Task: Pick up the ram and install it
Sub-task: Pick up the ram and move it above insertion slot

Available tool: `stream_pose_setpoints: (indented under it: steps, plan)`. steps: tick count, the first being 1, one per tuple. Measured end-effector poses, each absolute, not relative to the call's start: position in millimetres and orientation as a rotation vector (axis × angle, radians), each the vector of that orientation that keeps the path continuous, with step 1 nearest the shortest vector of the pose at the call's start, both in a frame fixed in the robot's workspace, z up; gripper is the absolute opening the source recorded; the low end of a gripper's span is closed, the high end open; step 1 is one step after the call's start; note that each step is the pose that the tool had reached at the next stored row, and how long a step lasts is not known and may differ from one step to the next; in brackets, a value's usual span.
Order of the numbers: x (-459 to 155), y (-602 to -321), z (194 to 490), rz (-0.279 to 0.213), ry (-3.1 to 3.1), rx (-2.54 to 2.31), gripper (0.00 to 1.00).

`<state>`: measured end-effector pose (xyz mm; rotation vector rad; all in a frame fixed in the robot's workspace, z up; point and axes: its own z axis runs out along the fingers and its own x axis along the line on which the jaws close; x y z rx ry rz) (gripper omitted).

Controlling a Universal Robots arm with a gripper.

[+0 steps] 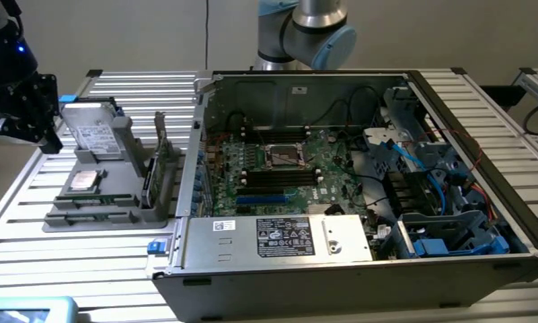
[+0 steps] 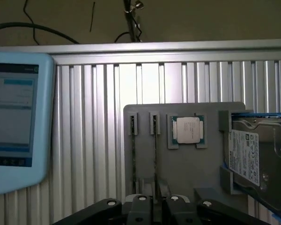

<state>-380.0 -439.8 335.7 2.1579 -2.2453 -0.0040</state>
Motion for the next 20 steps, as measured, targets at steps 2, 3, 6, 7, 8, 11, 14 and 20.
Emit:
stream_pose_setpoints:
  steps: [2,3,6,7,8,11,14,20]
  plan:
    - [-380.0,-439.9,333.3,-0.003,-2.246,2.158,0.3]
    - [-380.0,-440.1,331.5,-0.002,-2.246,2.158,0.3]
    - [-379.9,-441.1,326.0,-0.002,-2.246,2.159,0.36]
    - [-379.9,-442.2,324.2,-0.002,-2.246,2.159,0.36]
    - [-380.0,-444.2,322.4,-0.002,-2.246,2.158,0.36]
    - [-379.1,-448.9,316.7,-0.002,-2.245,2.16,0.36]
    - [-376.7,-452.1,311.4,-0.002,-2.244,2.161,0.36]
    - [-370.5,-459.1,300.5,-0.002,-2.243,2.161,0.36]
